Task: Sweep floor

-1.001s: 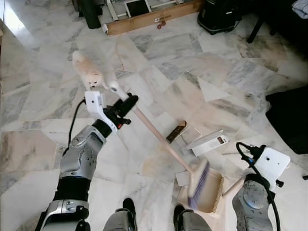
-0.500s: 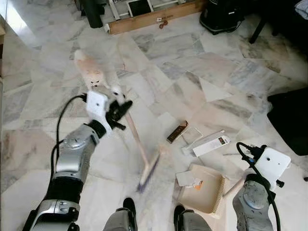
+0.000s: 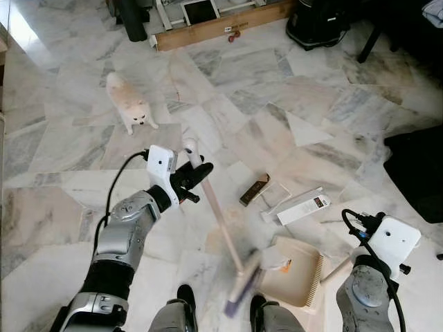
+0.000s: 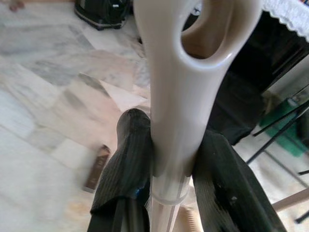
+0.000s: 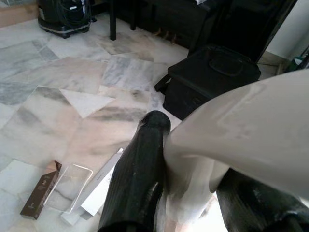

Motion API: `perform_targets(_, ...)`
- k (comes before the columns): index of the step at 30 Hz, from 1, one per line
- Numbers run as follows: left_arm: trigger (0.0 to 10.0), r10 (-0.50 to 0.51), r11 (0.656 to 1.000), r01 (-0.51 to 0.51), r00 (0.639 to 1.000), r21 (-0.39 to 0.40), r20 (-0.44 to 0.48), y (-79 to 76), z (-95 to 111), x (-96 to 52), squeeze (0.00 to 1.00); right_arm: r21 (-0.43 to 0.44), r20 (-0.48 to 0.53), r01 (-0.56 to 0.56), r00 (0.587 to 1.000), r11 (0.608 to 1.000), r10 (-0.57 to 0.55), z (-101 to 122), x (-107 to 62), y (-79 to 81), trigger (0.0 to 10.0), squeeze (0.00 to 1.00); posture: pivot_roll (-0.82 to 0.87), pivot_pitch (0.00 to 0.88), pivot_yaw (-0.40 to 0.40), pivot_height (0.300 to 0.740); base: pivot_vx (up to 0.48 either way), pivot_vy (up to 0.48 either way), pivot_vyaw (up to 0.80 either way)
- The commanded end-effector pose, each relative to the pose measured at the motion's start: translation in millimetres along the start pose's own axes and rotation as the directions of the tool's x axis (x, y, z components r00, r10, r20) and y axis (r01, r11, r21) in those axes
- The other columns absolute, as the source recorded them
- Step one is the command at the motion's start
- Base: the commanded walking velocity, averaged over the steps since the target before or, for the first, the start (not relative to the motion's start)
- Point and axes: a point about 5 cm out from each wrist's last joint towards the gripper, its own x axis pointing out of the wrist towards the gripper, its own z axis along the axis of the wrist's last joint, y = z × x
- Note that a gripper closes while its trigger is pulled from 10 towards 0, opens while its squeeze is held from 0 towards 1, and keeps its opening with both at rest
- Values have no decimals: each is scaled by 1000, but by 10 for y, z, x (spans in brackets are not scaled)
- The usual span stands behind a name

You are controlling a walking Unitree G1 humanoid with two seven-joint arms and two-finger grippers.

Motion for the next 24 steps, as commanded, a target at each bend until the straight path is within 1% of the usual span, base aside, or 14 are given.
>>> perform_targets(1,10000,-7,996,8,1000,-91,14,-10,-45,16,0,-61,-122,12,992,998,-19,-245,-74,-94,10000,0,-117,329,67,740,0,0,0)
perform_targets(2,10000,-5,993,9,1000,-119,31,-16,-36,33,0,-52,-117,9,993,999,-15,-236,-72,-90,10000,0,-117,329,67,740,0,0,0)
perform_targets(4,10000,0,991,5,999,-134,41,-14,-27,43,0,-42,-113,5,994,999,-10,-228,-70,-80,10000,0,-118,328,66,740,0,0,0)
perform_targets(7,10000,5,989,4,998,-146,58,-5,12,62,0,9,-84,-30,996,1000,30,-168,-58,-8,10000,0,-113,321,66,740,0,0,0)
perform_targets(10,10000,17,993,-8,997,-120,72,42,74,44,0,72,-42,-81,996,994,84,-90,-32,98,10000,0,-99,307,68,740,0,0,0)
perform_targets(13,10000,35,995,-26,995,-100,89,112,146,18,0,102,-20,-113,993,988,116,-45,2,178,10000,0,-87,289,72,740,0,0,0)
perform_targets(14,10000,43,996,-35,994,-78,101,165,219,-14,0,121,-8,-132,991,984,134,-17,28,231,10000,0,-78,277,74,740,0,0,0)
perform_targets(15,10000,43,996,-35,994,-78,101,165,219,-14,0,121,-8,-132,991,984,134,-17,28,231,10000,0,-78,277,74,740,0,0,0)
perform_targets(16,10000,47,997,-40,993,-65,111,210,280,-31,0,131,-6,-141,990,981,143,-8,57,278,10000,0,-65,259,76,740,0,0,0)
perform_targets(18,10000,47,998,-41,992,-46,118,244,343,-58,0,139,-7,-150,988,979,153,-9,81,321,10000,0,-53,243,77,740,0,0,0)
perform_targets(20,10000,50,999,-48,991,-18,128,284,421,-90,0,150,-16,-160,986,976,164,-28,122,383,10000,0,-34,207,78,740,0,0,0)
perform_targets(21,10000,50,999,-48,991,-18,128,284,421,-90,0,150,-16,-160,986,976,164,-28,122,383,10000,0,-34,207,78,740,0,0,0)
perform_targets(24,10000,58,998,-60,988,8,146,325,507,-123,0,166,-24,-174,983,971,180,-53,171,452,10000,0,-20,171,83,740,0,0,0)
